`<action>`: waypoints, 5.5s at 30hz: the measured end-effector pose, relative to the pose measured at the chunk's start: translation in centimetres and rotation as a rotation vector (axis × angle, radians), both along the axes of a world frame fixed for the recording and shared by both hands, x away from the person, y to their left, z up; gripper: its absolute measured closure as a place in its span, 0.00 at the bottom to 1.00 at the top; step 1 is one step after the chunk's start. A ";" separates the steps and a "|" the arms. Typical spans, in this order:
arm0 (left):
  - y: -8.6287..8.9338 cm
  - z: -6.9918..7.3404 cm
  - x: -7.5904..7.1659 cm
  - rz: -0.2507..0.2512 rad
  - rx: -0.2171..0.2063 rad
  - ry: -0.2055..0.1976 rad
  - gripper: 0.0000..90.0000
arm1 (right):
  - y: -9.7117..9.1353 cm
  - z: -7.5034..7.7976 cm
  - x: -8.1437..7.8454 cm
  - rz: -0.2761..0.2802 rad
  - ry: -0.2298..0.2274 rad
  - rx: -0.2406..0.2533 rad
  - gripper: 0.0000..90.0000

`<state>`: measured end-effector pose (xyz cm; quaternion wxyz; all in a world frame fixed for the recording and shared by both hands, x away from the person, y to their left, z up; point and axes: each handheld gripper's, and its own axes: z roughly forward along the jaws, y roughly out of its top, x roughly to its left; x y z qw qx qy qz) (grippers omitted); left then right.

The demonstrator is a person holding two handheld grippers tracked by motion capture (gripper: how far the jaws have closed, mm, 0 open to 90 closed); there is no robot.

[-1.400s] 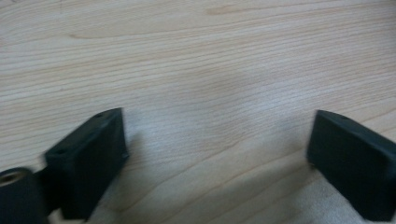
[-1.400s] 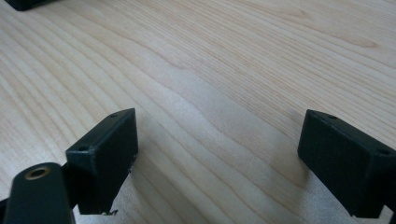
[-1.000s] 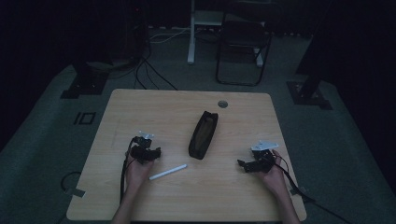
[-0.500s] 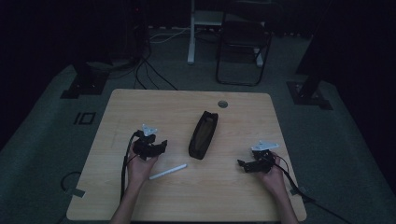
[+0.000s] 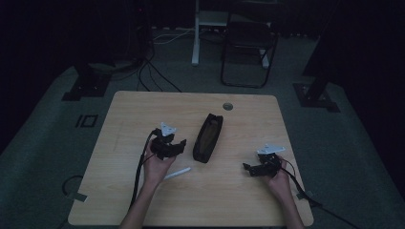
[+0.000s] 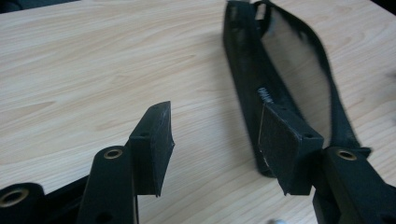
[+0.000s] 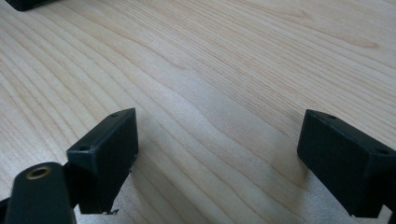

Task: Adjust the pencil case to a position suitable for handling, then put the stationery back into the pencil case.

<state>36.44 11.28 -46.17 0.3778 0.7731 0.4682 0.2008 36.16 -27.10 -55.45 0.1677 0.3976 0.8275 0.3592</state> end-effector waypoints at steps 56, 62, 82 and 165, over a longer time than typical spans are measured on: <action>-5.7 -1.6 1.4 -0.103 0.103 -0.018 0.62 | 0.0 0.0 0.0 0.001 -0.001 -0.001 0.14; -5.5 -2.4 1.6 -0.145 0.148 0.016 0.73 | 0.0 0.0 0.0 0.000 0.000 0.000 0.14; 0.2 -2.5 -1.4 -0.200 0.234 -0.035 0.62 | 0.0 0.0 0.0 0.001 0.000 -0.001 0.14; 7.4 -7.2 -6.0 -0.311 0.087 0.075 0.52 | 0.0 0.0 0.0 0.001 0.000 -0.001 0.14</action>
